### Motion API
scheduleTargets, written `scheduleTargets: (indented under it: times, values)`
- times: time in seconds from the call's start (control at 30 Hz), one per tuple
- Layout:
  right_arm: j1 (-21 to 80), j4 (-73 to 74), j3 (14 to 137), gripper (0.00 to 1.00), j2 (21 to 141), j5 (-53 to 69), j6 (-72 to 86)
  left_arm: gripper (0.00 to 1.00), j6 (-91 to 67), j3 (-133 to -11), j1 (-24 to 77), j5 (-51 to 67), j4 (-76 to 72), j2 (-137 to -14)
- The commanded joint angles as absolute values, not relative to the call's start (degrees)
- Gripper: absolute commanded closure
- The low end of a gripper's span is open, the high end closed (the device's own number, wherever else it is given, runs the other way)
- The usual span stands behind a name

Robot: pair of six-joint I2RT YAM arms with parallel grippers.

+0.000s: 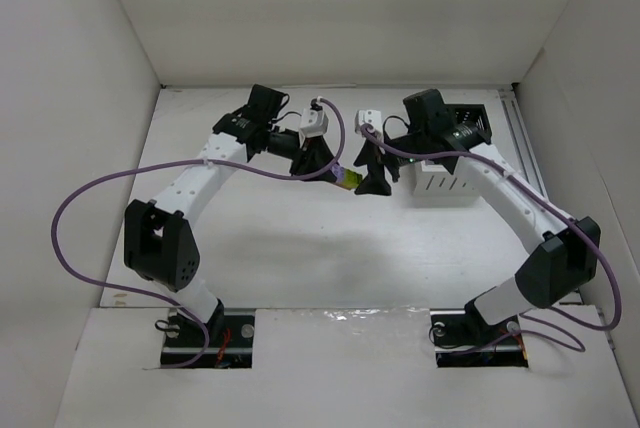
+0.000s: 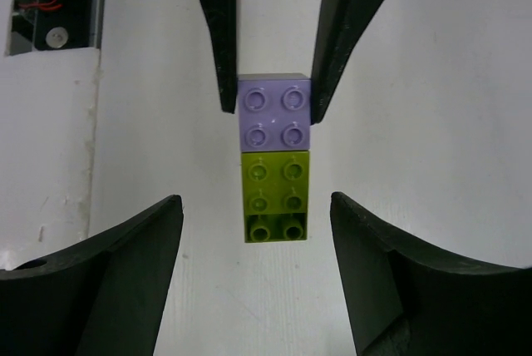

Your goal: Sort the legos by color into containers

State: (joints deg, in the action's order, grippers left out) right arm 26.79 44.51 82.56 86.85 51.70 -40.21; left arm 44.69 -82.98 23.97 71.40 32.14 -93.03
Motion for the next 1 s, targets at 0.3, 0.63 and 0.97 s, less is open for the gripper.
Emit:
scheduleTargets:
  times: [0.3,0.63,0.97]
  values:
    - [27.9,33.0,81.5,0.25,84.8,48.5,-33.2,0.9,42.2,-85.5,24.0,76.1,29.4,-91.6]
    - [29.1,38.5,84.0,0.27,87.3,50.3,-36.9,0.9,41.0,-85.5,24.0,76.1,27.8,-91.6]
    - [29.6,38.5,85.7,0.7,88.9,49.8,-37.4,0.9,41.0,-84.5,24.0,76.6,27.2,-91.6]
